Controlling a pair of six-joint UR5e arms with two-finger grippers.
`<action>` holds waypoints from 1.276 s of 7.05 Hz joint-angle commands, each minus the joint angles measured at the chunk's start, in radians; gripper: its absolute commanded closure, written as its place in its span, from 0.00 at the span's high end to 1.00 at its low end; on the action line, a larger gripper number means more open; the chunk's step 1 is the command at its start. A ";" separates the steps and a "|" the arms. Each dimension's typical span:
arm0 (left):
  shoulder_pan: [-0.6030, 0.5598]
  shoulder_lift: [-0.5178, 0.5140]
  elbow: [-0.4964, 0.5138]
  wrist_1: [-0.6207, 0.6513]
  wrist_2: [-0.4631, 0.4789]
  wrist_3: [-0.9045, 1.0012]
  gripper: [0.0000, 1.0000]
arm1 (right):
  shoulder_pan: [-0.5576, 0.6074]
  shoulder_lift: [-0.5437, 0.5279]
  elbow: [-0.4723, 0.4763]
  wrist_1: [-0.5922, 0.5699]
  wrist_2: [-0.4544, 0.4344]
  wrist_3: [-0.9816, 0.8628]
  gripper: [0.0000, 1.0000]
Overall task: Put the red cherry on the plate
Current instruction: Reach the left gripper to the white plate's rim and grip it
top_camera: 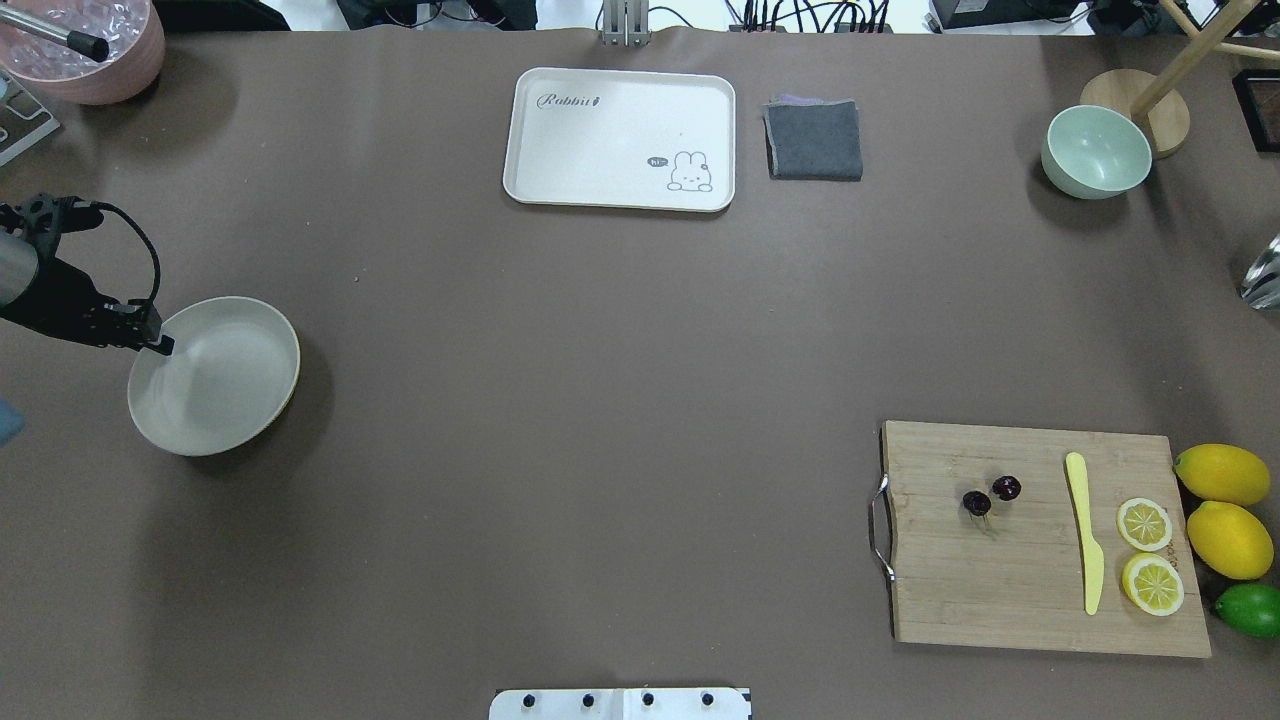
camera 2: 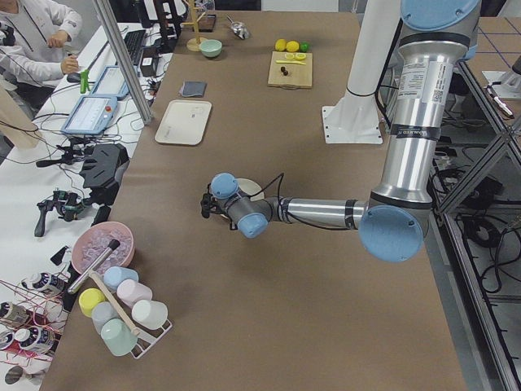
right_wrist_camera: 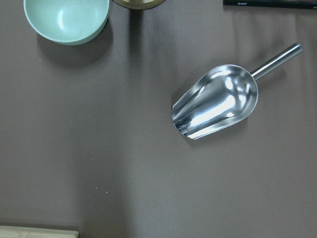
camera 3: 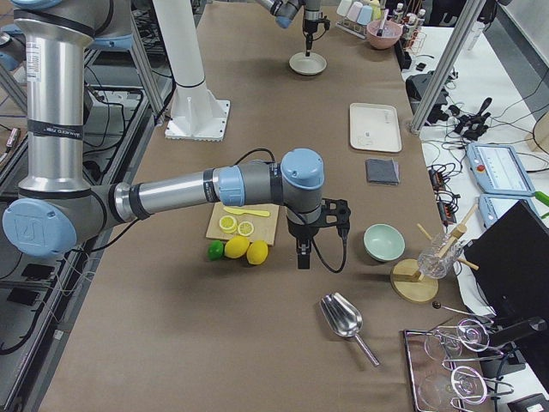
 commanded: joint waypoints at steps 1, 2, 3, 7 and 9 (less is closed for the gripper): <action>-0.078 -0.001 -0.024 0.016 -0.111 -0.002 0.00 | -0.003 0.002 0.001 0.000 0.000 0.001 1.00; -0.120 -0.005 -0.065 0.049 -0.168 -0.056 0.00 | 0.000 0.014 0.001 -0.003 0.000 0.001 1.00; -0.132 -0.005 -0.137 0.095 -0.183 -0.105 0.00 | 0.000 0.019 -0.004 -0.003 -0.001 0.001 1.00; -0.129 -0.221 -0.380 0.480 -0.159 -0.234 0.00 | -0.003 0.026 -0.006 -0.009 -0.001 0.004 1.00; 0.107 -0.270 -0.441 0.476 0.062 -0.431 0.00 | -0.003 0.026 -0.015 -0.011 0.017 0.004 1.00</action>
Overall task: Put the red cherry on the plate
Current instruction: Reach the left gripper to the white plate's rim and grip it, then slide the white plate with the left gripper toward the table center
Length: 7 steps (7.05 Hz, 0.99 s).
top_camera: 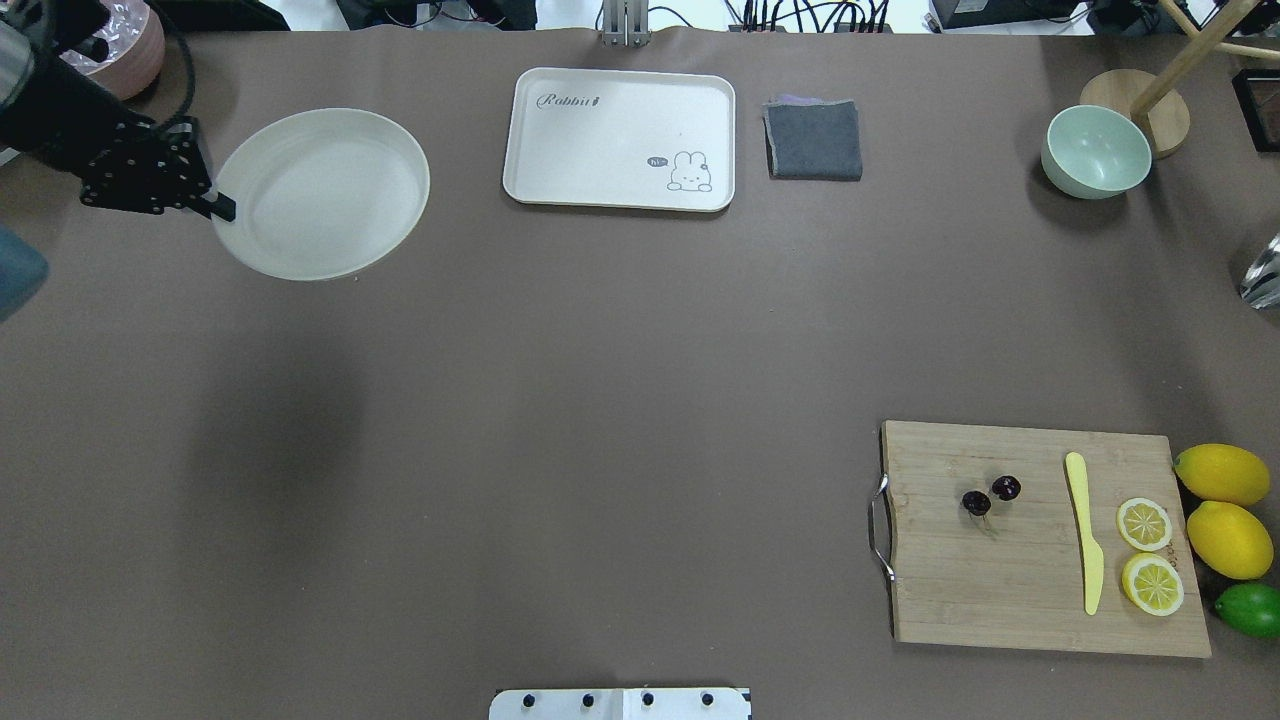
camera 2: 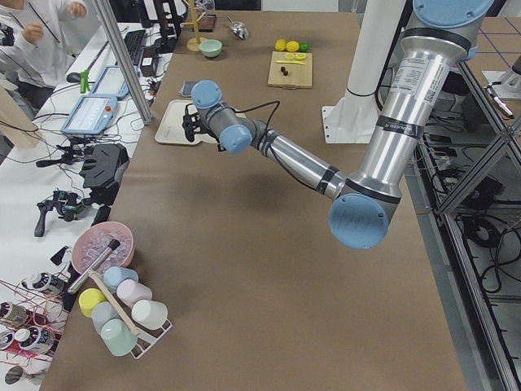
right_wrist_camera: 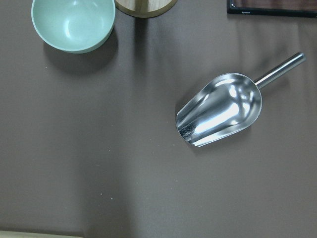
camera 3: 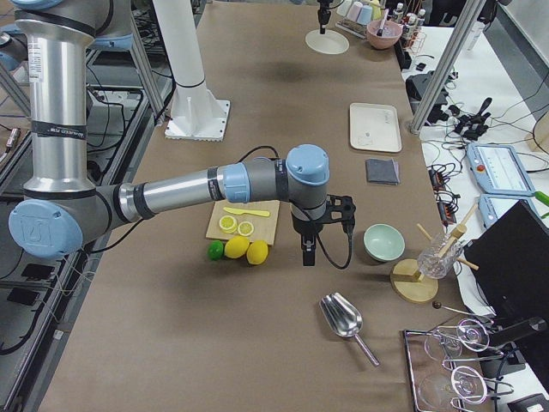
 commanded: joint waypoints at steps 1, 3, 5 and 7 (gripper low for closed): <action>0.283 -0.106 -0.034 0.007 0.262 -0.256 0.00 | -0.001 0.000 -0.006 -0.001 0.014 -0.001 1.00; 0.518 -0.169 -0.020 0.007 0.508 -0.408 0.00 | -0.001 0.000 -0.009 0.001 0.030 -0.001 1.00; 0.642 -0.197 0.021 -0.017 0.648 -0.465 0.00 | -0.001 -0.003 -0.007 0.001 0.037 -0.001 1.00; 0.712 -0.186 0.093 -0.130 0.749 -0.510 0.00 | -0.001 -0.006 -0.007 0.003 0.037 -0.003 1.00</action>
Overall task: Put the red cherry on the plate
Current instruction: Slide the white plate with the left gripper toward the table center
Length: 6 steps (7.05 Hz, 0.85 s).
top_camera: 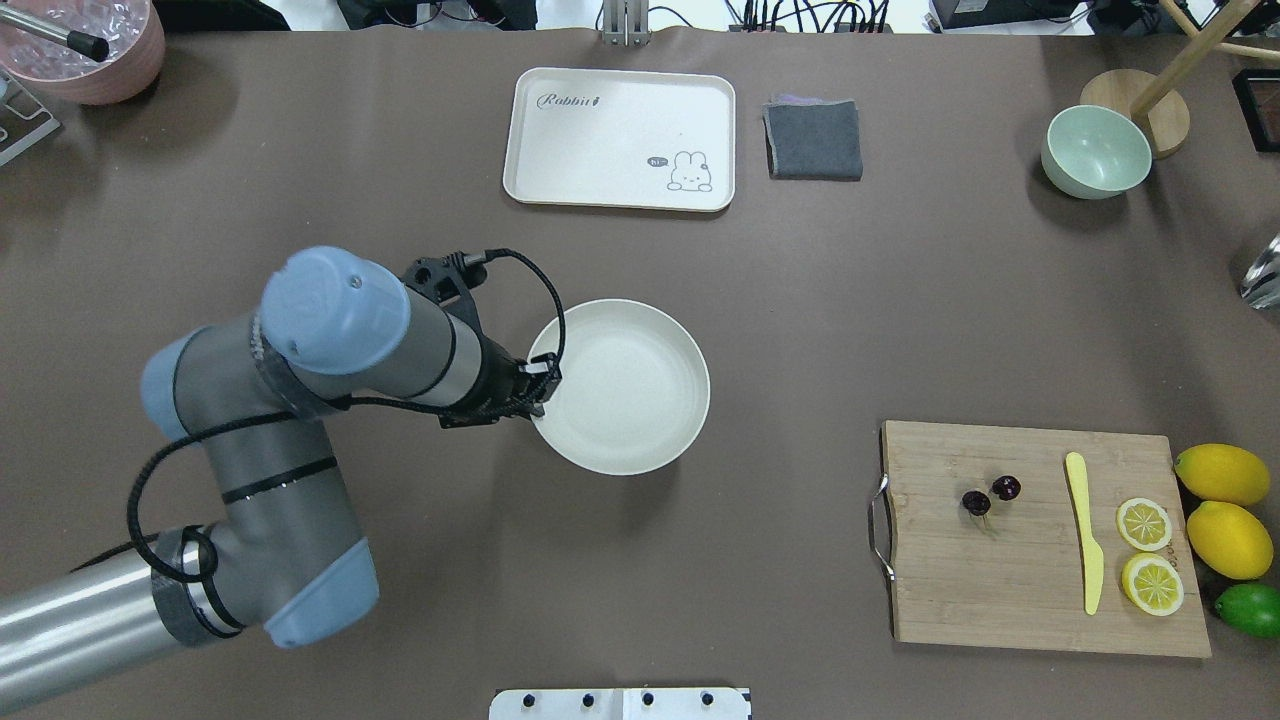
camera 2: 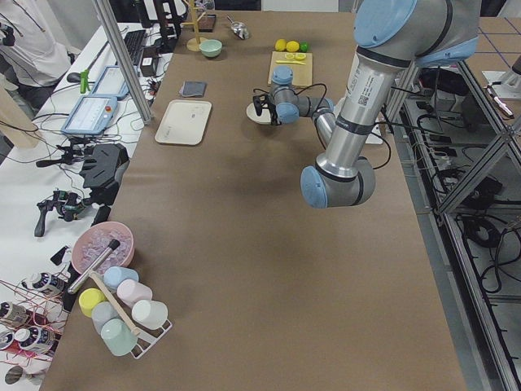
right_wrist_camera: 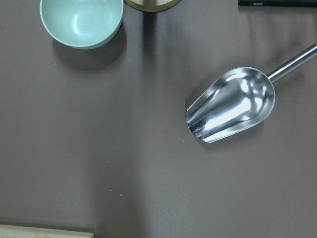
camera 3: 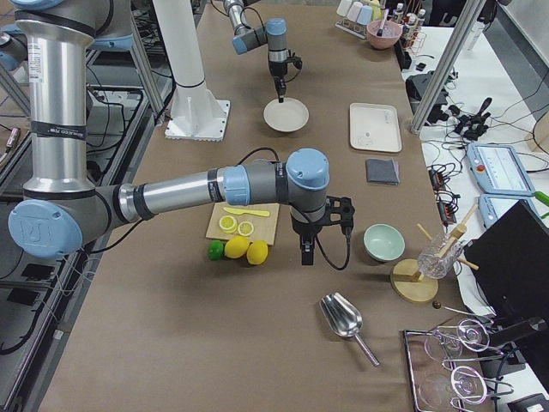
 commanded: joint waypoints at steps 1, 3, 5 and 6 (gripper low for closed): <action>0.069 0.004 0.059 -0.105 0.104 -0.044 0.02 | 0.000 -0.001 -0.001 0.001 0.000 -0.001 1.00; 0.042 0.008 0.045 -0.101 0.083 -0.031 0.98 | 0.000 0.001 -0.001 0.000 0.000 -0.001 1.00; -0.165 0.084 -0.008 -0.095 -0.204 0.049 0.98 | 0.000 -0.007 -0.001 0.000 0.002 -0.001 1.00; -0.275 0.170 -0.054 -0.094 -0.314 0.171 0.98 | 0.000 -0.007 -0.003 -0.002 0.000 0.000 1.00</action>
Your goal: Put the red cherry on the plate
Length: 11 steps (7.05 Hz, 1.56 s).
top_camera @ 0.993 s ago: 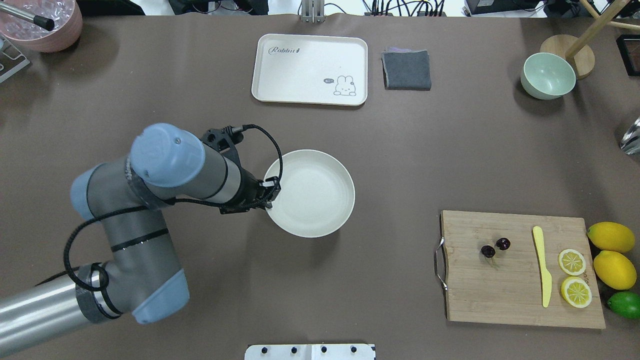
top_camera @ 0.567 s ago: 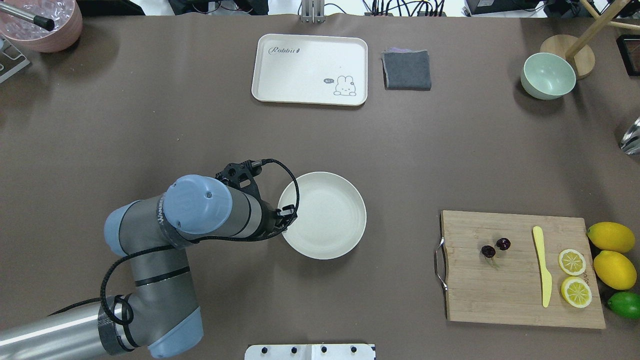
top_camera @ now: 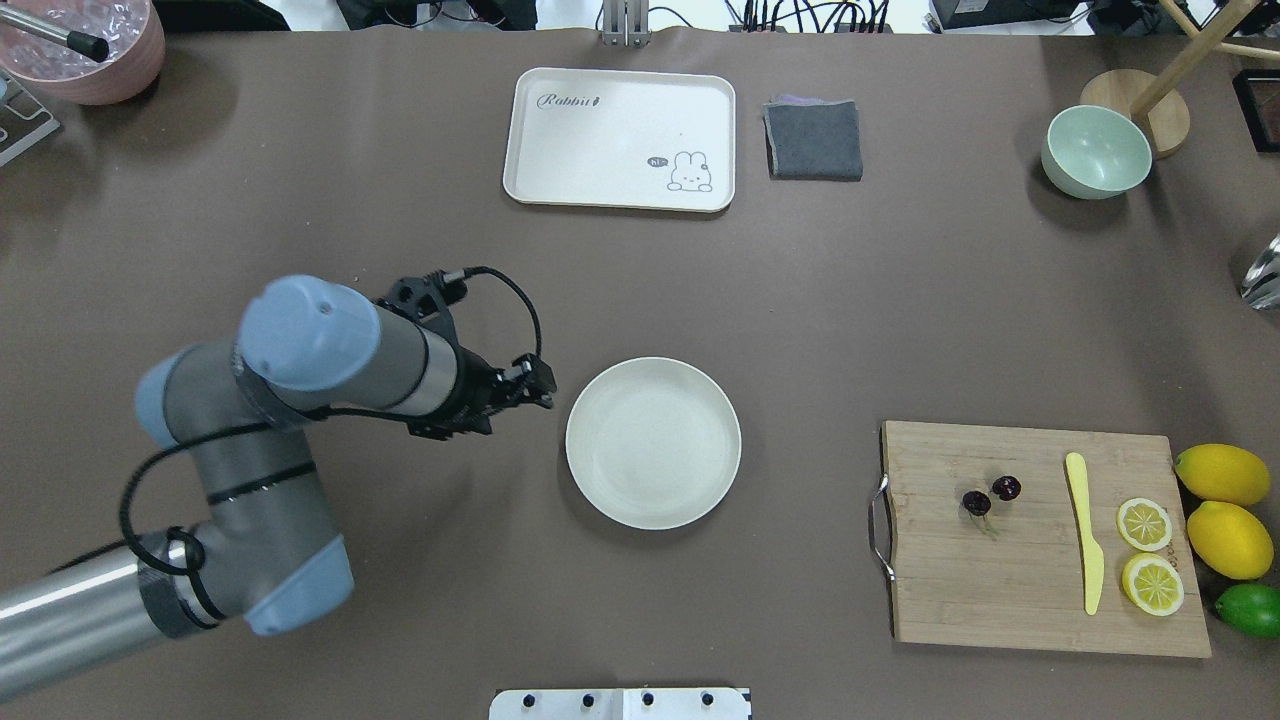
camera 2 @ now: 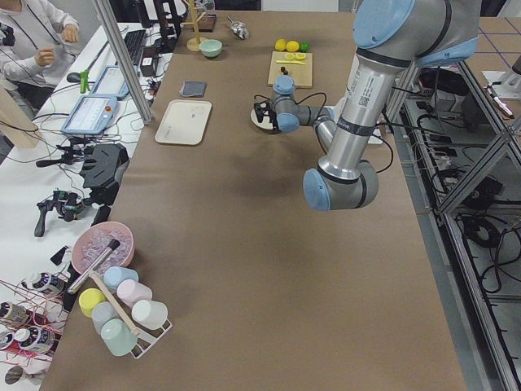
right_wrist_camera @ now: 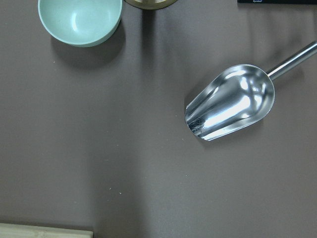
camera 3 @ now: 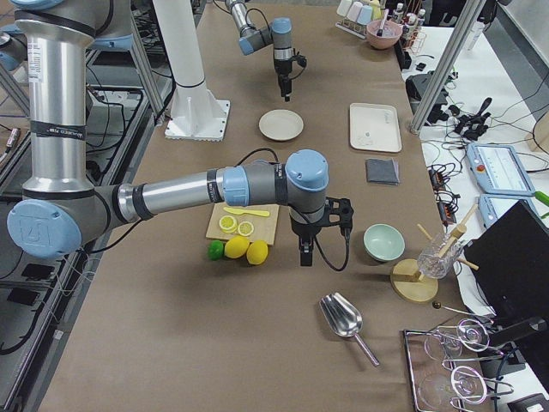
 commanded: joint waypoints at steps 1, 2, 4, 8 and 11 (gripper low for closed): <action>-0.251 0.155 -0.056 0.002 -0.246 0.266 0.98 | -0.002 -0.003 -0.001 -0.001 -0.001 0.000 1.00; -0.399 0.242 -0.056 0.002 -0.364 0.465 0.98 | -0.002 -0.005 -0.004 -0.001 0.001 0.000 1.00; -0.653 0.343 -0.026 0.119 -0.476 0.881 0.98 | -0.005 -0.006 -0.010 -0.001 -0.001 0.001 1.00; -0.974 0.370 0.035 0.645 -0.380 1.626 0.98 | -0.011 -0.006 -0.019 -0.001 -0.010 0.000 1.00; -1.011 0.403 0.043 0.646 -0.355 1.671 0.98 | -0.014 -0.015 -0.046 0.002 -0.004 0.001 1.00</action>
